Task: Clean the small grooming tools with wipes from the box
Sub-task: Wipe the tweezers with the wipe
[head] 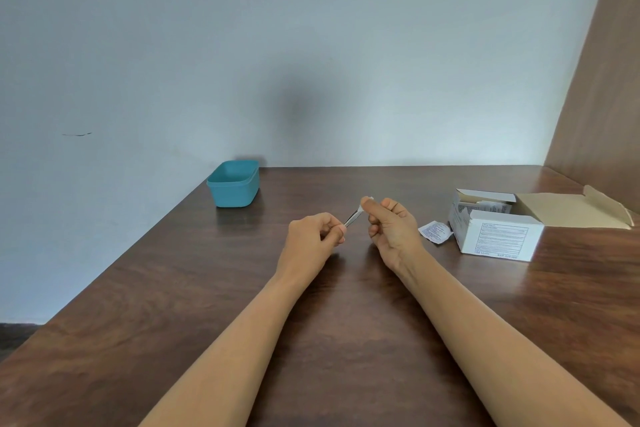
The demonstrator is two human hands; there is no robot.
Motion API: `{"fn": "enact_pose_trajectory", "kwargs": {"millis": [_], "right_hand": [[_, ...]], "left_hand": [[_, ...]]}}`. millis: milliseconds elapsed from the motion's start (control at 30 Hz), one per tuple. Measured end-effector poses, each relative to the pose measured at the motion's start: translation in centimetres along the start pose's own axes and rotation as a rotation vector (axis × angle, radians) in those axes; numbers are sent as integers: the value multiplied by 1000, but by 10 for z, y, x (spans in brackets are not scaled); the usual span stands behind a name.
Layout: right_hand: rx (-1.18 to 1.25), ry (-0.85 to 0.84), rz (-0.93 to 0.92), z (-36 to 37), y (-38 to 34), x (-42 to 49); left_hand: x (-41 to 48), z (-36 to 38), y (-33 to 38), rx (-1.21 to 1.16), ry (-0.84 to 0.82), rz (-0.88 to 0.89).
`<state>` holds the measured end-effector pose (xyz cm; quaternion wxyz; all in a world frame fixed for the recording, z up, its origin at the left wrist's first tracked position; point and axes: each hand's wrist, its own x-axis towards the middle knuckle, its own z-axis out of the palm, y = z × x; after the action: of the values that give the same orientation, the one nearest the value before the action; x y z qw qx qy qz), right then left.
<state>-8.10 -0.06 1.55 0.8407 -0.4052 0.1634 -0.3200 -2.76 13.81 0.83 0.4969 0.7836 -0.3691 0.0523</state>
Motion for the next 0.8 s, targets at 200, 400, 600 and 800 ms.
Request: {"fn": "enact_pose_trajectory", "kwargs": {"millis": [200,400,600,800], "right_hand": [[-74,37,-49,0,0,-1],[-45,68,-50,0,-1,-1],[-30,63,-26,0,-1,-2],[-77,60,-16,-1,-1,-2]], "left_hand": [[-1,-1,3,-9,-8,1],[-1,-1,3,14,-13,1],[-2,-1,5,35,-23,10],[-3,-1,6,71,-20,20]]}}
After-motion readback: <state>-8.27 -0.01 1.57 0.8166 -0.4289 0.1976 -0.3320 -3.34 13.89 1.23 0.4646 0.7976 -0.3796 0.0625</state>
